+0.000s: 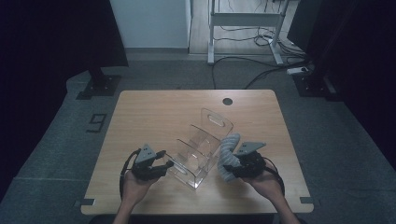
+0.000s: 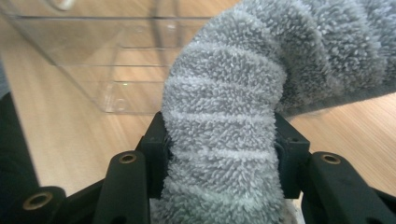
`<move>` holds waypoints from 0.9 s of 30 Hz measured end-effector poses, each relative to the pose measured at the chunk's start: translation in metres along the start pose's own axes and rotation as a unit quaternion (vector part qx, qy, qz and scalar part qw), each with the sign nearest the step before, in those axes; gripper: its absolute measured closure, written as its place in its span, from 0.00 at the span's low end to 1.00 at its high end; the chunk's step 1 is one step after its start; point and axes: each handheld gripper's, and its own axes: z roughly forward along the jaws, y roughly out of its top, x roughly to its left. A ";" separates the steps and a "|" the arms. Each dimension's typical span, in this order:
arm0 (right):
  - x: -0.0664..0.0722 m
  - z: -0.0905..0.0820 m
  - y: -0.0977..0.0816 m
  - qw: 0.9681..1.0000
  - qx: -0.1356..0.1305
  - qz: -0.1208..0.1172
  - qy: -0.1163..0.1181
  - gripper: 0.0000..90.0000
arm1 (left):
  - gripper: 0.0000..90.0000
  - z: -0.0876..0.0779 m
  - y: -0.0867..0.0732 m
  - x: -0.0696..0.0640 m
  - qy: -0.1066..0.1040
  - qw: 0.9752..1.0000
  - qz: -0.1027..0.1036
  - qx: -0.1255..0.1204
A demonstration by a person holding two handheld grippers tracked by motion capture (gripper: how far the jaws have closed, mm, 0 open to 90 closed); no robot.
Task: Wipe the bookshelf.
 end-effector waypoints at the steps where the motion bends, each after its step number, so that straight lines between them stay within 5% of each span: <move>1: -0.003 -0.001 -0.001 1.000 0.000 0.004 -0.006 0.56 | 0.50 -0.001 0.000 0.001 -0.003 1.000 0.001 0.001; 17: -0.043 -0.001 -0.020 0.996 0.009 0.065 -0.053 0.56 | 0.50 -0.010 -0.006 0.012 -0.028 1.000 0.012 0.001; 27: -0.064 0.016 -0.018 0.993 0.005 0.105 -0.059 0.55 | 0.48 -0.011 -0.007 -0.002 0.025 1.000 -0.019 0.003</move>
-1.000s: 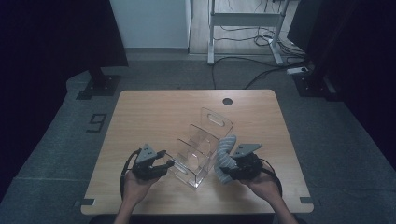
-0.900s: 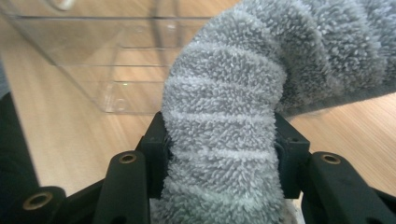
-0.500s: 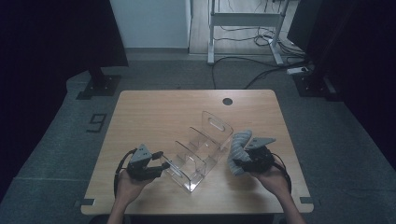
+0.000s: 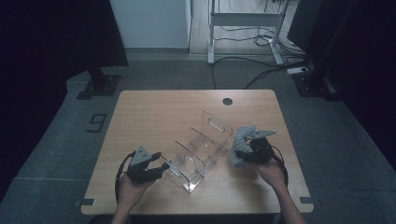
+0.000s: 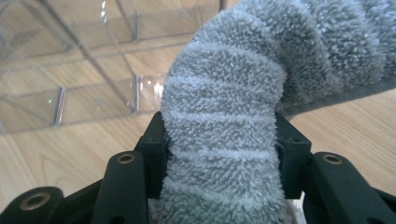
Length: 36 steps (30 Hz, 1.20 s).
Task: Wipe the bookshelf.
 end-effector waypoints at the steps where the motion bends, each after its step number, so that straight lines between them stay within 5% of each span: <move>1: -0.001 0.001 0.001 1.000 0.000 0.002 0.000 0.55 | 0.48 0.000 0.000 -0.001 0.004 1.000 -0.001 0.001; 10: -0.011 0.015 0.010 1.000 0.003 0.012 0.014 0.55 | 0.49 0.000 0.002 -0.002 0.001 1.000 0.005 0.008; 19: -0.012 0.029 0.019 0.999 0.019 -0.005 0.037 0.56 | 0.50 0.001 0.001 0.002 -0.011 1.000 0.006 0.008; 36: -0.003 0.058 0.016 0.997 0.075 -0.028 0.008 0.56 | 0.50 0.000 0.001 0.002 -0.011 1.000 0.005 0.005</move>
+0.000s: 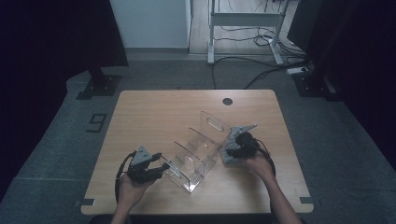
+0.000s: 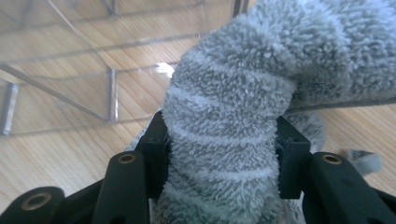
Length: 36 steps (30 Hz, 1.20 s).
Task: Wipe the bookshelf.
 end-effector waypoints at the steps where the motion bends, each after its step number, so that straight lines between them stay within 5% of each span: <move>1: 0.000 0.001 0.000 1.000 0.002 -0.004 -0.002 0.56 | 0.50 0.000 0.000 0.000 0.000 1.000 0.000 0.000; 18: -0.001 0.003 -0.010 1.000 -0.005 0.013 -0.006 0.55 | 0.50 -0.001 -0.001 -0.002 0.005 1.000 -0.001 -0.006; 28: -0.003 -0.027 -0.029 0.999 -0.020 0.022 -0.011 0.56 | 0.49 -0.001 -0.002 -0.001 0.004 1.000 -0.004 -0.006; 36: 0.013 -0.047 -0.038 0.999 -0.046 0.009 0.012 0.56 | 0.49 -0.001 -0.002 -0.001 0.003 1.000 -0.005 -0.006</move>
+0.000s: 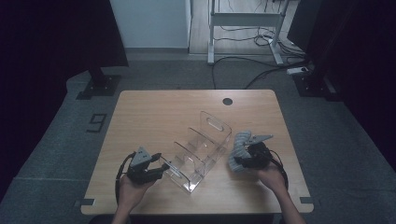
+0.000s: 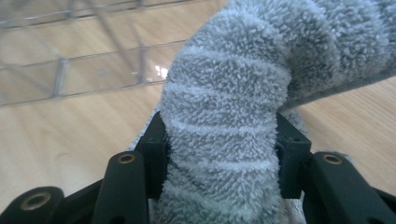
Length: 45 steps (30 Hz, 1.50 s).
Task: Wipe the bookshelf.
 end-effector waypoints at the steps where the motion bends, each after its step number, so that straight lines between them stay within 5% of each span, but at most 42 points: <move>1: 0.002 -0.002 -0.001 1.000 -0.003 -0.002 0.005 0.56 | 0.49 0.000 0.000 0.000 0.000 1.000 0.000 0.000; 7: 0.012 -0.010 -0.004 0.999 -0.015 -0.011 0.028 0.55 | 0.49 0.000 0.000 0.000 -0.001 1.000 0.000 0.001; 25: 0.031 0.009 0.016 0.995 -0.038 -0.047 0.080 0.54 | 0.49 0.000 0.002 0.000 -0.011 1.000 0.008 0.008; 45: 0.034 0.028 0.026 0.994 -0.018 -0.058 0.087 0.54 | 0.50 0.001 0.002 -0.001 -0.017 1.000 0.009 0.007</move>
